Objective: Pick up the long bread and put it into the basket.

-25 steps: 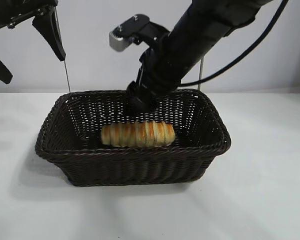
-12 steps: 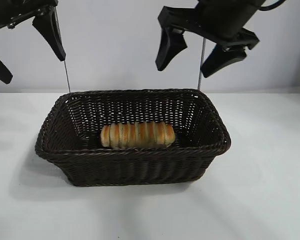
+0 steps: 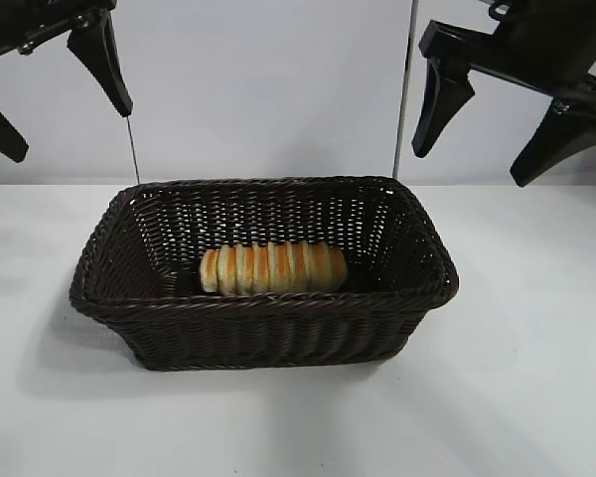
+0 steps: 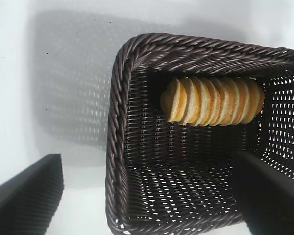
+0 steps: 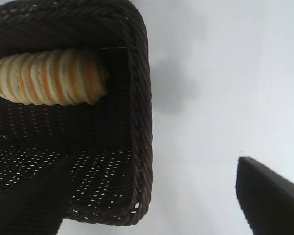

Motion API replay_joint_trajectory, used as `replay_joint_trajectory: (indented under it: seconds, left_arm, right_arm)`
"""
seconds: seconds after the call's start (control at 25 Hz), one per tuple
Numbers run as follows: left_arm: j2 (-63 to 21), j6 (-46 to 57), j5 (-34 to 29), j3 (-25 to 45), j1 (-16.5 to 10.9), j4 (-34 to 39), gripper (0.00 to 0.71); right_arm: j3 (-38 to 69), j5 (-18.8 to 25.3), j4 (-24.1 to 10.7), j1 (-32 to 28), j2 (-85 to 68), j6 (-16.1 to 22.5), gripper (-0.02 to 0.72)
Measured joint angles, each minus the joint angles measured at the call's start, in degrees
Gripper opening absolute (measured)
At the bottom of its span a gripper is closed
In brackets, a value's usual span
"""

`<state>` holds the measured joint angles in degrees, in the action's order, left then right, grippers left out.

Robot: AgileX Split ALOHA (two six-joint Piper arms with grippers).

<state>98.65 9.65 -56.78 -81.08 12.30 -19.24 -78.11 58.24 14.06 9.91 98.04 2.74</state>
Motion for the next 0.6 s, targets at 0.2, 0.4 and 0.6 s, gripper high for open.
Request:
replay_joint_trajectory:
  seconds: [0.2,0.4,0.6]
  left_arm:
    - [0.0,0.0,0.0,0.0,0.0,0.0,0.669]
    - [0.0,0.0,0.0,0.0,0.0,0.0,0.669]
    - [0.0,0.0,0.0,0.0,0.0,0.0,0.669]
  right_arm:
    - [0.0,0.5,-0.4,0.0,0.0,0.0,0.655]
    - [0.0,0.6,-0.4,0.0,0.0,0.2,0.655]
    - [0.0,0.6,0.9,0.0,0.0,1.1,0.655]
